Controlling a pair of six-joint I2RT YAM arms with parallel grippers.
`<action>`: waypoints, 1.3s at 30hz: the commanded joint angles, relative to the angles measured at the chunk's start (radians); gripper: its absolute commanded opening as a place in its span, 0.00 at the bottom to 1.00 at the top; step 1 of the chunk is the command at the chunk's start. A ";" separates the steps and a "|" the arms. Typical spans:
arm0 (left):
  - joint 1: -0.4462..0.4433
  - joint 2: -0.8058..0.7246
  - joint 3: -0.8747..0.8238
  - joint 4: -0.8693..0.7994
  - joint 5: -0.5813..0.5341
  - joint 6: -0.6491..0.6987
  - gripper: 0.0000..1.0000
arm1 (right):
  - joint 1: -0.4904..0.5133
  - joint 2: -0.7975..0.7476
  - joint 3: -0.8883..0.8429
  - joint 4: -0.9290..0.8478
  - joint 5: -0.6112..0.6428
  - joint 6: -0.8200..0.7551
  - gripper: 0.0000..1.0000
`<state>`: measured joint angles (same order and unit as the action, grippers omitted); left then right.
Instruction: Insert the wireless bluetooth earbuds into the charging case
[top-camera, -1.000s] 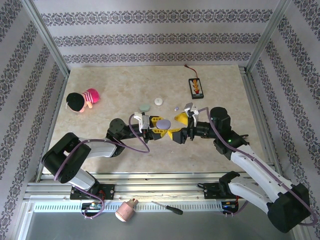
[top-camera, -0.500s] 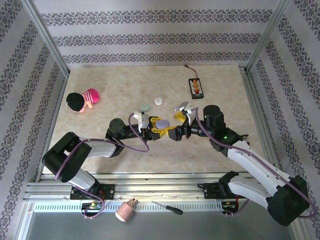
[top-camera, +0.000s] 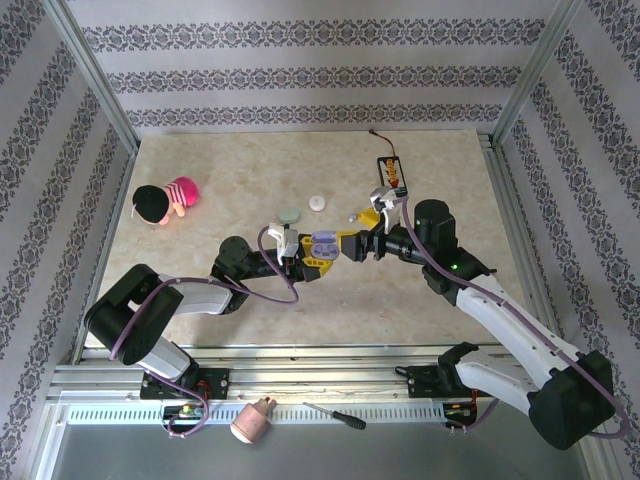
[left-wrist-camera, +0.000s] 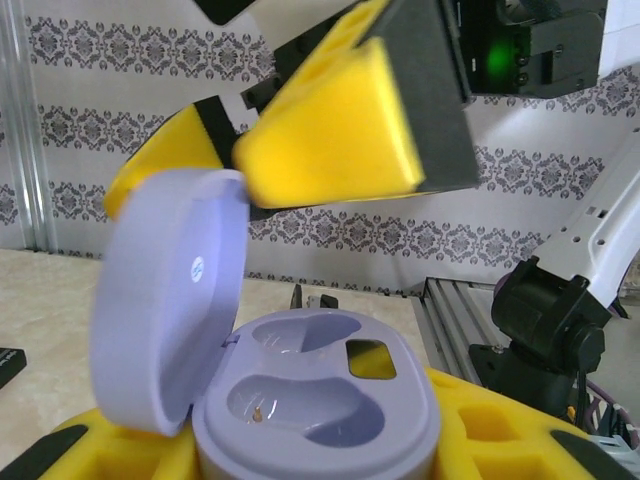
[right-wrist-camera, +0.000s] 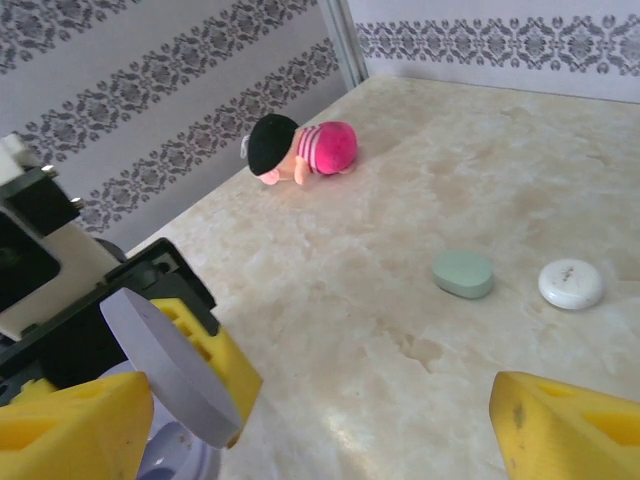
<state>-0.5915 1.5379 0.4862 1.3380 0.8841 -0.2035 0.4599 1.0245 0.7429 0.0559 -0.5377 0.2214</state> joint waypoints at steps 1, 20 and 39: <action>-0.004 -0.030 -0.006 0.044 0.048 0.007 0.29 | -0.016 0.018 0.032 -0.002 0.038 0.029 0.86; -0.004 -0.041 0.000 0.047 0.066 -0.023 0.29 | 0.047 -0.006 0.033 -0.023 -0.087 -0.168 0.65; -0.004 -0.064 -0.015 0.020 0.072 -0.010 0.33 | 0.063 0.038 0.058 0.003 -0.143 -0.198 0.00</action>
<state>-0.5911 1.5063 0.4824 1.3312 0.9112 -0.2214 0.5201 1.0706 0.7734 0.0193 -0.6846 0.0257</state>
